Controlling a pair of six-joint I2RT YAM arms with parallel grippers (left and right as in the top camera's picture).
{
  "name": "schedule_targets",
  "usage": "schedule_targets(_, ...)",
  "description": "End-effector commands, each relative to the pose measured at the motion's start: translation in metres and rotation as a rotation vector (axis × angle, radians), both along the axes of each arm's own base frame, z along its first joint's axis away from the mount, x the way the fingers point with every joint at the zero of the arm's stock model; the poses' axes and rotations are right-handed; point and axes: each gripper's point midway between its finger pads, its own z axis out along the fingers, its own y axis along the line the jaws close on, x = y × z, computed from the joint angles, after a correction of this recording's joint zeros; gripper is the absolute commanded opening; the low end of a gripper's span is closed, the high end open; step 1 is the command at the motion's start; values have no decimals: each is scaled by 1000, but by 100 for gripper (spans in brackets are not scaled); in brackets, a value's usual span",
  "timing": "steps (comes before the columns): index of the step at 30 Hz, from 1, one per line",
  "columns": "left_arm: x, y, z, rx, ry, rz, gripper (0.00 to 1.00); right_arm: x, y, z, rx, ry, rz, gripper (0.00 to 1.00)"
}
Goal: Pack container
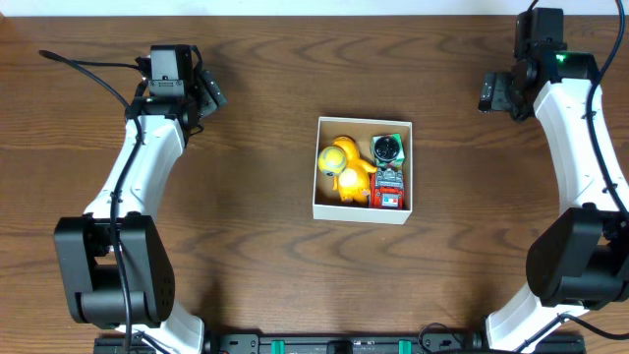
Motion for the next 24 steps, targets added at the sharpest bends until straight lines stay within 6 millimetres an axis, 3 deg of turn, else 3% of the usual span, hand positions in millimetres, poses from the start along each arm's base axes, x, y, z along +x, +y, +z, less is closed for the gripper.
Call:
schedule_targets(1,0,3,11,6,-24,13,98,2,-4,7,-10,-21,-18,99)
schedule_targets(17,0,3,11,6,-24,13,98,0,-4,9,-10,-19,-18,99)
schedule_targets(21,0,3,11,6,-24,13,98,0,2,35,15,-98,-5,99)
schedule_targets(24,0,3,11,6,-24,13,98,4,14,75,62,-238,28,99)
